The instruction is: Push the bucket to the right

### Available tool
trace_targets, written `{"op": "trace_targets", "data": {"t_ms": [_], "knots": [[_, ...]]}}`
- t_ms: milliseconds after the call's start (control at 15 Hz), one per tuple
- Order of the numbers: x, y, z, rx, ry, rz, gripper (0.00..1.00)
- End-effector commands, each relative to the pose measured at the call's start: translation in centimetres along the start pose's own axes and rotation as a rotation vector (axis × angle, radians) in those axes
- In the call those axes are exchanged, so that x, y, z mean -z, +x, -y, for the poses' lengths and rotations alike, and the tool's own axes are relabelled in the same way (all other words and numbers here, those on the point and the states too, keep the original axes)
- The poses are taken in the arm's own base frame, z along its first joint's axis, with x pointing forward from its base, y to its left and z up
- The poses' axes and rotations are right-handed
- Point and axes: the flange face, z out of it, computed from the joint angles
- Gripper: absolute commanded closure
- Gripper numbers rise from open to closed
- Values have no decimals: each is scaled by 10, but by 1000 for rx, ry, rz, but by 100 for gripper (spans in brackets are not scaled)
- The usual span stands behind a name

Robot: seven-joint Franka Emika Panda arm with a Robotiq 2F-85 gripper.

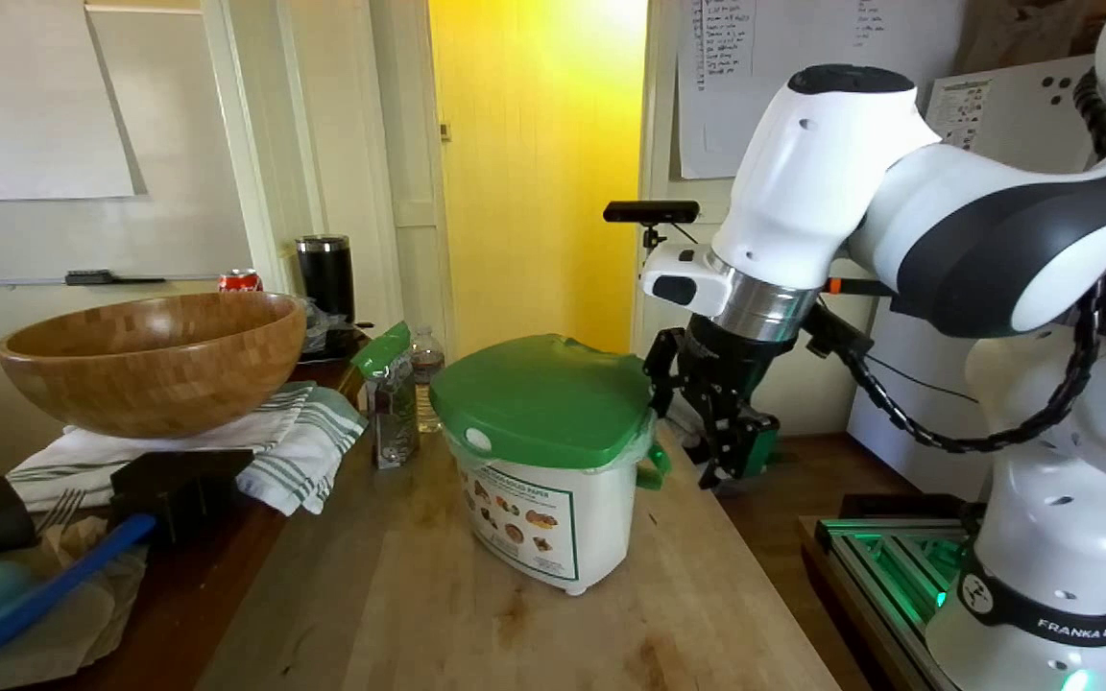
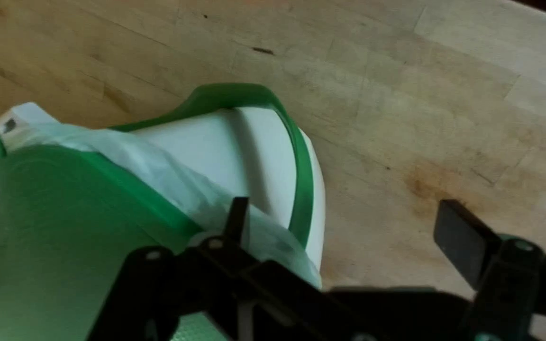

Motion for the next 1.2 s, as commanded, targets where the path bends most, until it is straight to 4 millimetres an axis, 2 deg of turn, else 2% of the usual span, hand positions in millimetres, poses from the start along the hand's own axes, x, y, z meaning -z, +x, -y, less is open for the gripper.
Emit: {"op": "trace_targets", "data": {"t_ms": [0, 333, 667, 733, 800, 933, 1133], "knots": [[-12, 8, -4, -91, -21, -16, 0], [-28, 7, -4, -262, 10, 27, 0], [-37, 17, -8, -361, -15, -26, 0], [-39, 18, -8, -375, -16, -33, 7], [-42, 20, -8, -381, -19, -35, 28], [-46, 18, -6, -395, -26, -43, 31], [-46, 13, -5, -405, -45, -51, 51]]}}
